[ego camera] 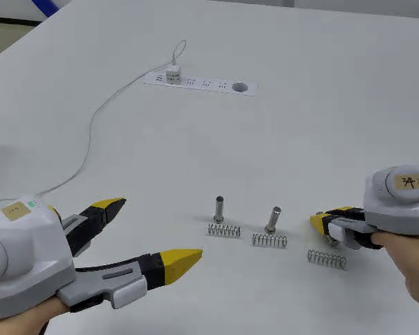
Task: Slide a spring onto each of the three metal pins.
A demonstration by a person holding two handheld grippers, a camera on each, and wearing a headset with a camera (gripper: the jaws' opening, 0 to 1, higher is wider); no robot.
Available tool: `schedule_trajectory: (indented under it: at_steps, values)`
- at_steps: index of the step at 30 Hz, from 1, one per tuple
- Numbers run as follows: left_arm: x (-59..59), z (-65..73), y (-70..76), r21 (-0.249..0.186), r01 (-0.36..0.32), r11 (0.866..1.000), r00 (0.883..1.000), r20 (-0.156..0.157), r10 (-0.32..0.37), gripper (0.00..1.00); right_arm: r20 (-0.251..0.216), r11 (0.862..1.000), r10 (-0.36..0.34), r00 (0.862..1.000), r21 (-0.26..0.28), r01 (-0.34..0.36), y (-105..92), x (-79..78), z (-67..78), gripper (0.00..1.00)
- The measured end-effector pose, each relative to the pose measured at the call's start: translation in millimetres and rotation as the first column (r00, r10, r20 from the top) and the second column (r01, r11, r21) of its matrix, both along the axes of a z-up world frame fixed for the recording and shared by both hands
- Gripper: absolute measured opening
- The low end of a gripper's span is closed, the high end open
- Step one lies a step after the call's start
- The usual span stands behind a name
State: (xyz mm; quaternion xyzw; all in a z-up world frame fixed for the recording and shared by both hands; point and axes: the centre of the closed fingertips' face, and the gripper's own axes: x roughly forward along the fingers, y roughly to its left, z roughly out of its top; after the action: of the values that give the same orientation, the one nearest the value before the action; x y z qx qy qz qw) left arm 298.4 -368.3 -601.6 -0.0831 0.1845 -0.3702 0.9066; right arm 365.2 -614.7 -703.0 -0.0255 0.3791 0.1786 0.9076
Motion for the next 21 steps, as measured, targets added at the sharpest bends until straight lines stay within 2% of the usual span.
schedule_trajectory:
  at_steps: [5,9,21]
  values:
    - [1.4,0.2,1.8,-0.007,-0.010,1.000,1.000,-0.003,0.010,0.95,-0.008,0.997,0.045,0.999,-0.065,-0.045,1.2,-2.8,-1.9,0.16]
    - [1.4,-0.9,2.4,-0.003,-0.010,1.000,1.000,-0.006,0.010,0.95,-0.036,0.994,0.048,0.998,-0.094,-0.052,1.5,-0.8,-3.0,0.15]
    - [1.4,0.3,2.6,-0.005,-0.008,1.000,1.000,-0.001,0.008,0.94,-0.075,0.994,0.025,0.997,-0.101,-0.033,8.3,-1.4,-2.7,0.10]
